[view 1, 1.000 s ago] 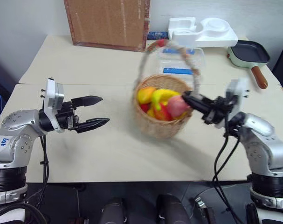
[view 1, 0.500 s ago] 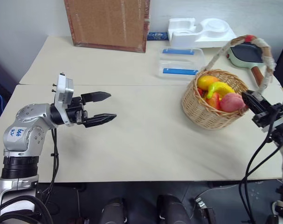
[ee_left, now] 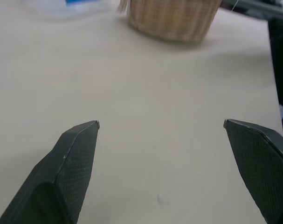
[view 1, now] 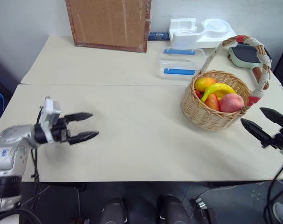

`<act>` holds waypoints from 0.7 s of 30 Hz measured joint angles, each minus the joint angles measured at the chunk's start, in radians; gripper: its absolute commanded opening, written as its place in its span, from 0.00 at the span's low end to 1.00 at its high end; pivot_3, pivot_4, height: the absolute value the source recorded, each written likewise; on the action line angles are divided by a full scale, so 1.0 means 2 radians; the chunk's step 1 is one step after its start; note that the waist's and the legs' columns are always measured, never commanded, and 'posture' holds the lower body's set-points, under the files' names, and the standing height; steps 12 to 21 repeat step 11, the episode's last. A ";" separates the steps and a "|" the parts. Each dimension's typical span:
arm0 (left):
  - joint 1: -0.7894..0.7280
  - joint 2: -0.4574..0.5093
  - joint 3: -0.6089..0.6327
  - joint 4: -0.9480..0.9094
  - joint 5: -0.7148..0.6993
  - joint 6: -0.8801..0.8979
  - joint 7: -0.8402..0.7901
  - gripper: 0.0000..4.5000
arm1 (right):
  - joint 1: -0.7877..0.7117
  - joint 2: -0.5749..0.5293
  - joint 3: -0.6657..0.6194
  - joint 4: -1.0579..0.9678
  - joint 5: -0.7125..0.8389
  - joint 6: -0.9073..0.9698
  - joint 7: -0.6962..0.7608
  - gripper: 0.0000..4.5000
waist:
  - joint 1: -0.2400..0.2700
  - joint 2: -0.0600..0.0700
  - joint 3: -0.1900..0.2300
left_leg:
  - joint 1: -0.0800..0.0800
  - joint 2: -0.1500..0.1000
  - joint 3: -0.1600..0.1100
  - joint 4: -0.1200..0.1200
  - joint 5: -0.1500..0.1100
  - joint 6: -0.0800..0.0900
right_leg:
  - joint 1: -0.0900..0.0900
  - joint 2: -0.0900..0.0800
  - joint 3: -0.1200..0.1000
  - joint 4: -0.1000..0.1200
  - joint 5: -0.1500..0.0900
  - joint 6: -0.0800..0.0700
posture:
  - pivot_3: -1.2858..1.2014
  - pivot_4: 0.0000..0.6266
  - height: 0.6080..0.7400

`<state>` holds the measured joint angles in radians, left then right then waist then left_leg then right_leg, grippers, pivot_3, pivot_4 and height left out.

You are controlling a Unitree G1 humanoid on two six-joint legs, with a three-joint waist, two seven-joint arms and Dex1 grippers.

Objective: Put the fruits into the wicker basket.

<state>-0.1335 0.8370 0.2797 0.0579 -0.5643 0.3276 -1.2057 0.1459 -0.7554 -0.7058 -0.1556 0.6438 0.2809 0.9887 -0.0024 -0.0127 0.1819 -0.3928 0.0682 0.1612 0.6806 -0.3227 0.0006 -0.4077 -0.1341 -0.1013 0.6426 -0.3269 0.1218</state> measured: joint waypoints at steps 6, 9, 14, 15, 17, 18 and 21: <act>0.128 -0.026 0.023 -0.034 0.044 -0.097 0.011 1.00 | 0.042 0.000 0.108 0.001 -0.068 -0.132 0.125 1.00 | -0.007 -0.001 0.000 | 0.004 0.001 -0.003 0.000 0.000 0.001 | 0.005 0.000 0.000 -0.003 0.000 -0.001 | 0.52 0.24 1.00; 0.155 -0.035 0.029 -0.063 0.062 -0.122 0.034 1.00 | -0.004 0.022 0.188 0.020 -0.088 -0.168 0.150 1.00 | -0.012 -0.001 -0.001 | 0.004 0.001 -0.004 0.000 -0.001 0.001 | 0.006 -0.001 0.000 -0.003 0.001 -0.001 | 0.52 0.24 1.00; 0.161 -0.044 0.037 -0.081 0.067 -0.136 0.051 1.00 | -0.054 0.034 0.220 0.058 -0.105 -0.198 0.156 1.00 | -0.012 -0.001 -0.001 | 0.004 0.001 -0.004 0.001 -0.001 0.001 | 0.006 -0.001 0.000 -0.002 0.001 -0.001 | 0.52 0.24 1.00; 0.161 -0.044 0.037 -0.081 0.067 -0.136 0.051 1.00 | -0.054 0.034 0.220 0.058 -0.105 -0.198 0.156 1.00 | -0.012 -0.001 -0.001 | 0.004 0.001 -0.004 0.001 -0.001 0.001 | 0.006 -0.001 0.000 -0.002 0.001 -0.001 | 0.52 0.24 1.00; 0.161 -0.044 0.037 -0.081 0.067 -0.136 0.051 1.00 | -0.054 0.034 0.220 0.058 -0.105 -0.198 0.156 1.00 | -0.012 -0.001 -0.001 | 0.004 0.001 -0.004 0.001 -0.001 0.001 | 0.006 -0.001 0.000 -0.002 0.001 -0.001 | 0.52 0.24 1.00; 0.161 -0.044 0.037 -0.081 0.067 -0.136 0.051 1.00 | -0.054 0.034 0.220 0.058 -0.105 -0.198 0.156 1.00 | -0.012 -0.001 -0.001 | 0.004 0.001 -0.004 0.001 -0.001 0.001 | 0.006 -0.001 0.000 -0.002 0.001 -0.001 | 0.52 0.24 1.00; 0.161 -0.044 0.037 -0.081 0.067 -0.136 0.051 1.00 | -0.054 0.034 0.220 0.058 -0.105 -0.198 0.156 1.00 | -0.012 -0.001 -0.001 | 0.004 0.001 -0.004 0.001 -0.001 0.001 | 0.006 -0.001 0.000 -0.002 0.001 -0.001 | 0.52 0.24 1.00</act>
